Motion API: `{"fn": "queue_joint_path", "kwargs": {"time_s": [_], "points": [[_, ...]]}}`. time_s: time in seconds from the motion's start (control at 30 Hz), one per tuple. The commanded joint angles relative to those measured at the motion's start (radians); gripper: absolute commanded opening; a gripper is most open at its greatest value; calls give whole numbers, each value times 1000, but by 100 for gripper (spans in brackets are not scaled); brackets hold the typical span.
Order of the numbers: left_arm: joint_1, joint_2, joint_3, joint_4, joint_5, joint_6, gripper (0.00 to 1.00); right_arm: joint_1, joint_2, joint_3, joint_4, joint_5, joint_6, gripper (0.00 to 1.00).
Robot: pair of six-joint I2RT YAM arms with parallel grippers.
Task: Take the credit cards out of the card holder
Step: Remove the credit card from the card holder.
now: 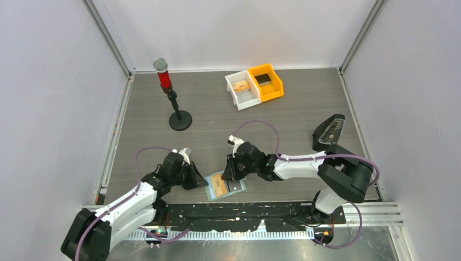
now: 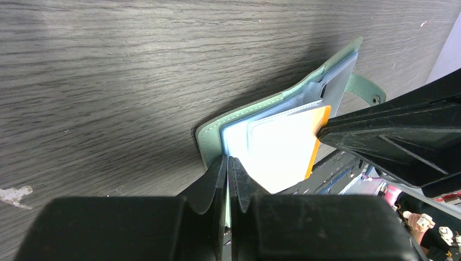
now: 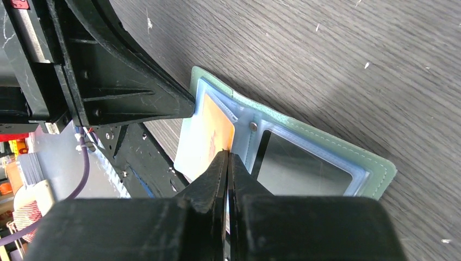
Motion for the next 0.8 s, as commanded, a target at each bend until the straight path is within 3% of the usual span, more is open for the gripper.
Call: {"fn": "queue_joint_path", "kwargs": {"time_s": [0.0,0.33,0.47,0.77], "points": [[-2,9,-7,-12,-42,35,7,-12,-51,-4,-12,2,-8,5],[-2,16,4,-24,-38,45,7,-37,-68,-4,-31,-35,-12,5],[-2,14,8,-21,-35,47,8,-36,-47,-4,49,-139,30,5],[-2,34,22,-32,-36,65,8,-70,-63,-48,106,-128,86,5]]}}
